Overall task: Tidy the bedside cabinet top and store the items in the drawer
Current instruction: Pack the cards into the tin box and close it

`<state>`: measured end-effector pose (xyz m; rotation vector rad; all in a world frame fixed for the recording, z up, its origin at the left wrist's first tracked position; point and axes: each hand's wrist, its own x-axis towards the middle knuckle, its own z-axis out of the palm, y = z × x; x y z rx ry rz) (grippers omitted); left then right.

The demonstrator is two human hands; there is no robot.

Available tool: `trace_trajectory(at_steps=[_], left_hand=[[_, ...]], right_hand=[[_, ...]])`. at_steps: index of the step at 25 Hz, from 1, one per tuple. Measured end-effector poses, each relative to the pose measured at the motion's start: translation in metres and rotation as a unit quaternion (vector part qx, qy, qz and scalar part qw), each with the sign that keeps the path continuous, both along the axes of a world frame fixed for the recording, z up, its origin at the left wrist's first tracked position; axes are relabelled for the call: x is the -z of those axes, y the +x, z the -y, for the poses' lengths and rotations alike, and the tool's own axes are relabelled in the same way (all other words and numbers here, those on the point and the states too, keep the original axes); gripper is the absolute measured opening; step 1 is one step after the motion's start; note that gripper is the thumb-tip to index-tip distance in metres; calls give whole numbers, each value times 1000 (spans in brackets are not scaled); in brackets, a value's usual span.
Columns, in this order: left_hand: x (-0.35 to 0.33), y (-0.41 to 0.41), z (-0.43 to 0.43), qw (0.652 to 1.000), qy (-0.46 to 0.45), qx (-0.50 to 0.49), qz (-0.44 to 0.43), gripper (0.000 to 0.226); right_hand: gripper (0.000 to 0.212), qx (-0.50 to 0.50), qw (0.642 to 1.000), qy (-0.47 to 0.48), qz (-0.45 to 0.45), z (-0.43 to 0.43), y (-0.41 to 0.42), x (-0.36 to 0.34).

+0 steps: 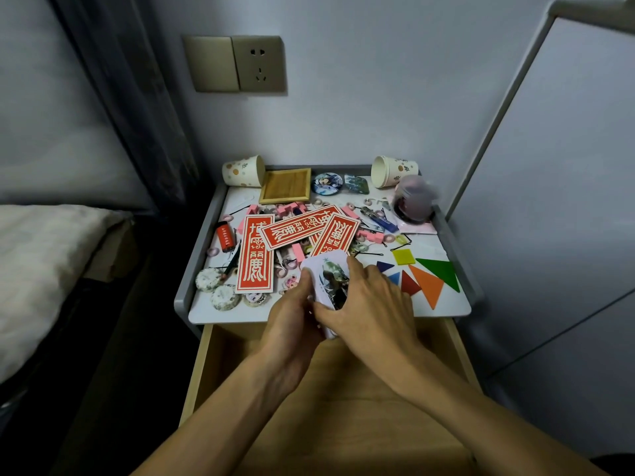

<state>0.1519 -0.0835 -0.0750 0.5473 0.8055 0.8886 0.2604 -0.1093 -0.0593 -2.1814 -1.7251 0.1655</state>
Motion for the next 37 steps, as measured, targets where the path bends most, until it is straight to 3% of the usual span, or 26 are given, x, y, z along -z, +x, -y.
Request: trace_trajectory(at_steps=[8,14,15,17,19,21,22,24,28,30,33,37], left_hand=[[-3,-2,4,1000,12,9,-9,37],[-5,-6,4,994,38,-17,-100,35],[-5,-7,4,995,38,-27,-93,35],[-5,-11,0,997,28,-52,-53,33],[-5,-16,-4,997,20,-73,-15,33],[-4,-20,-7,997,31,-69,-25,35],[-3,-22,-8,995,44,-64,-65,34],[-5,-31,-12,975,66,-74,-198,34],[-5,-51,-20,867,217,-20,-447,61],[-2,-57,-18,843,241,-10,-480,60],[-3,-63,-10,836,232,-37,-495,58],[-8,-69,6,845,220,-14,-487,59]], right_hand=[[96,-12,1000,6,28,0,0,1],[97,-54,998,-13,28,-2,1,4],[98,-54,998,-27,-12,-3,4,3],[91,-27,975,-53,-213,-6,12,-2],[59,-8,885,-84,-458,-8,21,-3],[38,-10,794,-145,-590,-7,26,0],[36,-17,771,-161,-616,-7,28,0],[38,-42,766,-173,-618,-8,32,0],[50,-115,782,-188,-583,-1,37,-5],[44,-115,777,-183,-591,7,28,-1],[32,-59,759,-150,-631,22,8,5],[28,-78,750,-151,-639,35,-13,0]])
